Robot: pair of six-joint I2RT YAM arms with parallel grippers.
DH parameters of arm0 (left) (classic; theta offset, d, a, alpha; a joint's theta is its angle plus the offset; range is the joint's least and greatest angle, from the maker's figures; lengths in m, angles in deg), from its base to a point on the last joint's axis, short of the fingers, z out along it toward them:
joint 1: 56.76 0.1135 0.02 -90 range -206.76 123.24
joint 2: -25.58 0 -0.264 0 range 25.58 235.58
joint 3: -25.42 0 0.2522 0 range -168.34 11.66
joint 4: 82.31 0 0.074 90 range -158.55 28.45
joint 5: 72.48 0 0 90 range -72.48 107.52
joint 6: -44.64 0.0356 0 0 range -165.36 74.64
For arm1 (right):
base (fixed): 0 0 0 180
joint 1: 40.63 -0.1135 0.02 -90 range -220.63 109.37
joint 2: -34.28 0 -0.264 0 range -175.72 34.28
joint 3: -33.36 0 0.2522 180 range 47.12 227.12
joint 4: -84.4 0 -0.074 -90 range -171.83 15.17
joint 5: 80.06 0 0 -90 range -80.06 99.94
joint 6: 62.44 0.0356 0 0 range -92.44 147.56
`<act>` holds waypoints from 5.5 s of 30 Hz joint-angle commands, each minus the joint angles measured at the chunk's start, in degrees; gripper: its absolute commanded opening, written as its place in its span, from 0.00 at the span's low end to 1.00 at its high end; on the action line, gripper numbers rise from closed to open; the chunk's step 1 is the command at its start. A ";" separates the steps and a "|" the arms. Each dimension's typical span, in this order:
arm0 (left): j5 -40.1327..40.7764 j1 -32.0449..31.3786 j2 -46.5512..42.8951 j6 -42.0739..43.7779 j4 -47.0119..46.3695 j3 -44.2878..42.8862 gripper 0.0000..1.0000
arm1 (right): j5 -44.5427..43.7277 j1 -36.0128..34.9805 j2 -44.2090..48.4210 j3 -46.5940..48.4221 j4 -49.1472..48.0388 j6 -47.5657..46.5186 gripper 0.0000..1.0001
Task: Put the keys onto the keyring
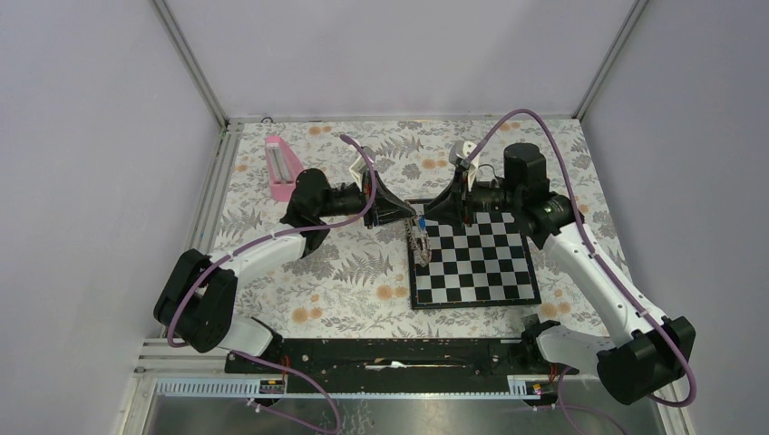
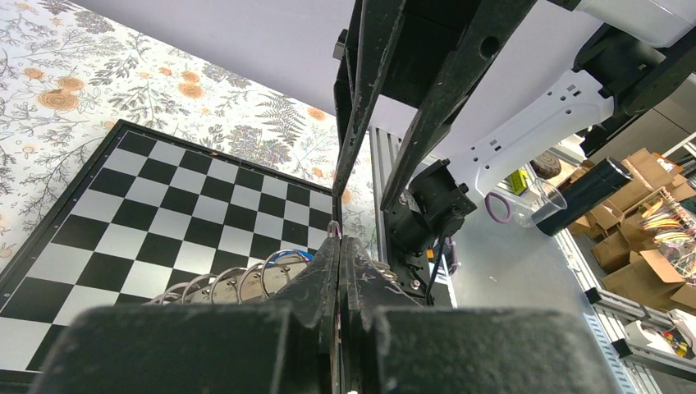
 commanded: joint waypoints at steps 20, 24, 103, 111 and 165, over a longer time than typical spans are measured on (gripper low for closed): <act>-2.68 -0.55 -1.63 -2.76 -8.29 -0.34 0.00 | 9.40 0.35 -3.29 -1.94 -6.15 3.72 0.30; -2.64 -0.64 -1.41 -2.84 -8.31 -0.52 0.00 | 10.46 0.33 -3.41 -2.23 -7.12 4.62 0.21; -6.95 -4.13 -0.80 12.56 6.45 -5.90 0.00 | -12.99 -5.76 0.44 6.19 12.83 -9.69 0.33; -5.25 -4.11 -0.88 0.82 -4.59 -2.61 0.00 | -9.61 -4.72 4.34 1.67 13.10 -15.11 0.43; -6.82 -4.47 -1.10 41.46 37.98 -15.29 0.30 | -8.42 -6.08 -5.12 12.58 27.12 -16.29 0.00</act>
